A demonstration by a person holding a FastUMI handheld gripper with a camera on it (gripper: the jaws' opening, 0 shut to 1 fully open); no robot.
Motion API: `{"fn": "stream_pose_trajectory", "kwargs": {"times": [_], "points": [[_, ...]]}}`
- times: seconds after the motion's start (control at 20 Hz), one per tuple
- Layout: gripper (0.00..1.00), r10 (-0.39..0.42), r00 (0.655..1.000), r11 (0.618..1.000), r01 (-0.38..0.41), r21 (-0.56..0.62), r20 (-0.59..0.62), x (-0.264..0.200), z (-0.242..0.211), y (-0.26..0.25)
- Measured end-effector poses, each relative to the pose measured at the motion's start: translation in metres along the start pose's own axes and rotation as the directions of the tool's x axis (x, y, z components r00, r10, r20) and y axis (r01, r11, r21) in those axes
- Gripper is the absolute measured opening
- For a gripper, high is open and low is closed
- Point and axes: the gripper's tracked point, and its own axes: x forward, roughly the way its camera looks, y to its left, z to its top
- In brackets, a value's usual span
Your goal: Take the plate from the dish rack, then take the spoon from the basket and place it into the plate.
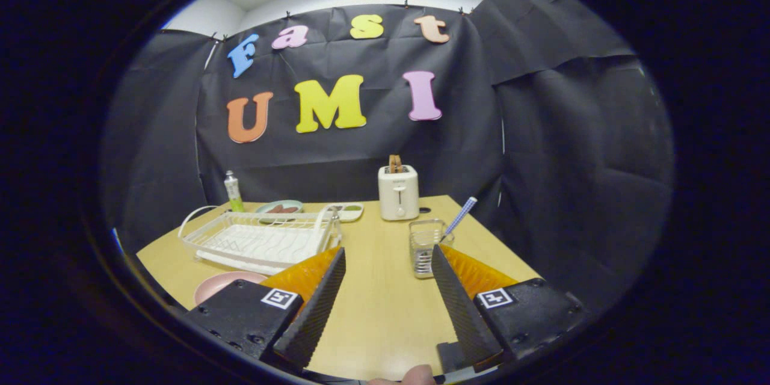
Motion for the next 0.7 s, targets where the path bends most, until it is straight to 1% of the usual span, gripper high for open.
{"fn": "stream_pose_trajectory", "kwargs": {"times": [0.05, 0.15, 0.3, 0.45, 0.55, 0.7], "points": [[0.93, -0.01, 1.0, 1.0, 0.011, -0.015, 0.021, 0.003, 0.003, -0.011], [0.93, 0.0, 0.998, 1.0, 0.002, -0.032, 0.055, 0.012, 0.008, -0.028], [0.93, 0.008, 0.997, 1.0, -0.007, -0.024, 0.072, 0.039, 0.012, -0.054], [0.93, 0.021, 0.998, 1.0, -0.021, -0.009, 0.062, 0.077, 0.012, -0.077], [0.93, 0.055, 0.998, 0.998, -0.055, 0.001, 0.043, 0.103, 0.008, -0.082], [0.93, 0.056, 0.998, 0.998, -0.056, 0.007, 0.004, 0.143, 0.002, -0.097]]}}
